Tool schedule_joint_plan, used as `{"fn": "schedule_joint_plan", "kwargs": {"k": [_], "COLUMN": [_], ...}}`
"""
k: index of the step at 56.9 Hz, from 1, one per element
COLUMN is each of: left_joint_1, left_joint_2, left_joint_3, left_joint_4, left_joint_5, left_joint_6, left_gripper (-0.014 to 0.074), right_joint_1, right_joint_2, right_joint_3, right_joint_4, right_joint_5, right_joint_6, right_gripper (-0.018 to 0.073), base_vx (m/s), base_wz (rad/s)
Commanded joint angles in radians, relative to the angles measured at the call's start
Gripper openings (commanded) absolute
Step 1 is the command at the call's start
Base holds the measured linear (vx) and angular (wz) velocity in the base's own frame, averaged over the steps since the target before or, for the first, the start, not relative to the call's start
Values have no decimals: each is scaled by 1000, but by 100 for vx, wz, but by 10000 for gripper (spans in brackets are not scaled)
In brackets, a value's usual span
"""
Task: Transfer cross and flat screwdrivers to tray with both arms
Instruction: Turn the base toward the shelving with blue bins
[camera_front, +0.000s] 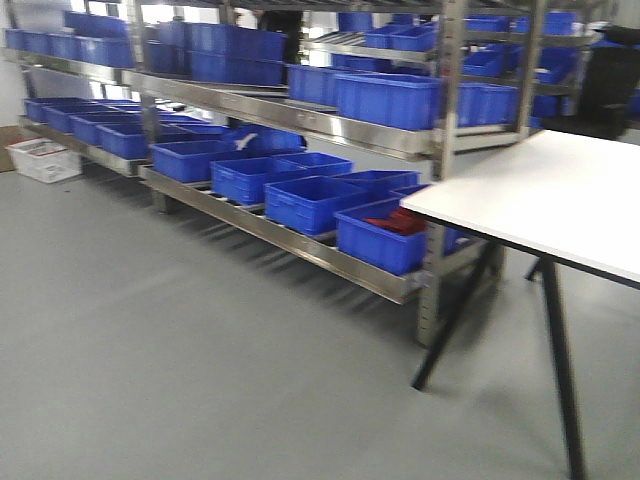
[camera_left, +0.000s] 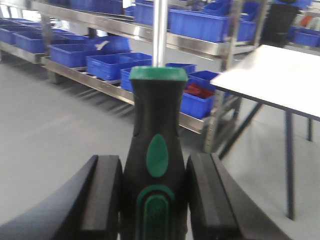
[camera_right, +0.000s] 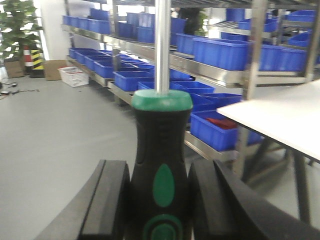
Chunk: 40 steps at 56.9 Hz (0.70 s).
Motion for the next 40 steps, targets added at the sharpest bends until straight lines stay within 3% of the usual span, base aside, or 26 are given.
{"fn": "schedule_joint_plan", "kwargs": {"k": [1,40], "left_joint_1": [3,3], "left_joint_2": [-3,-3], "left_joint_3": [-24,-24], "left_joint_4": [-11,-11], "left_joint_5": [-93,-92], "left_joint_6": [0,0], "left_gripper": [-6,-6], "right_joint_1": [-2,-2], "right_joint_2": [6,6], "right_joint_3": [-27,-27], "right_joint_4": [6,6], "right_joint_5": [-97,-95], "right_joint_6": [-4,-4], "right_gripper": [-8,-8], "base_vx": [54,56], "base_wz": [48,52]}}
